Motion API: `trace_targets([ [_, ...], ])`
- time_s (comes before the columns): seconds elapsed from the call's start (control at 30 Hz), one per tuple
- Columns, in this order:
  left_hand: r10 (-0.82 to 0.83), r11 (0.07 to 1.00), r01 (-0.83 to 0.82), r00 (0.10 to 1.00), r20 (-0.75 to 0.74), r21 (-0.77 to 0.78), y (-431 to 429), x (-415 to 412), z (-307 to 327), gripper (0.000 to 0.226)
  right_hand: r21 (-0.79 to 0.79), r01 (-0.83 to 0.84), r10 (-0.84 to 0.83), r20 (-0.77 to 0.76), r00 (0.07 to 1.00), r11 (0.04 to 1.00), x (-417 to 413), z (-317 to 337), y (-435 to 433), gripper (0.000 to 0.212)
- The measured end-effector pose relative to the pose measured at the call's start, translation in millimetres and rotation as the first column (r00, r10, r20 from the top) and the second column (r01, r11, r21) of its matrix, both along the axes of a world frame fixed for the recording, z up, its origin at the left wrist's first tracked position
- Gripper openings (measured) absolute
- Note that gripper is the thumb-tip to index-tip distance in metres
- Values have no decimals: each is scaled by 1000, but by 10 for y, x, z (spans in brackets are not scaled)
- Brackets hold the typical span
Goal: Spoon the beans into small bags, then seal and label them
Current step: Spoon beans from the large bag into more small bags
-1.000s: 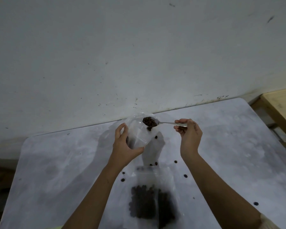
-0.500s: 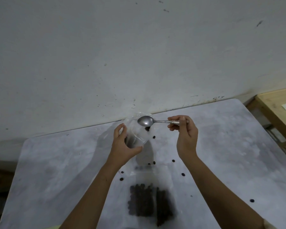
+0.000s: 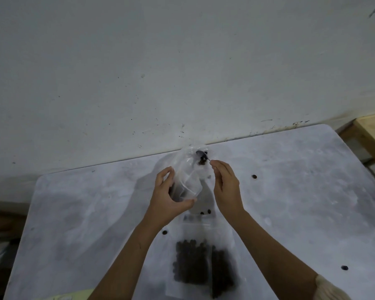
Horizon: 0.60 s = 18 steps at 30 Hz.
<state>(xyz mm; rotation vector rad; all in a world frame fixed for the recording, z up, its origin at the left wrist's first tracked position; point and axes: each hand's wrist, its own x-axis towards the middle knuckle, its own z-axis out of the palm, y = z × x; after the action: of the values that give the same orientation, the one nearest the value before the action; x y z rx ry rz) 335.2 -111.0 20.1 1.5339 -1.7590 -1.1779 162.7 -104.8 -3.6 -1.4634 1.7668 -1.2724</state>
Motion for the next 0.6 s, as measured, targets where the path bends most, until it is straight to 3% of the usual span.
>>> trace_targets([
  [0.13,42,999,-42,999,0,0,20,42,-14,94,-27,2,1,91,996,1000,25,7,-28,27],
  [0.37,185,980,-189,980,-69,-59,109,-101,-54,96,-96,-34,35,16,999,995,81,-34,42,33],
  [0.5,171,980,-179,981,-93,-84,148,-163,-79,97,-89,-23,23,-10,1000,996,119,-79,14,36],
  [0.6,133,988,-139,987,-90,-65,145,-120,-93,98,-32,83,-80,67,995,996,131,-89,-27,33],
])
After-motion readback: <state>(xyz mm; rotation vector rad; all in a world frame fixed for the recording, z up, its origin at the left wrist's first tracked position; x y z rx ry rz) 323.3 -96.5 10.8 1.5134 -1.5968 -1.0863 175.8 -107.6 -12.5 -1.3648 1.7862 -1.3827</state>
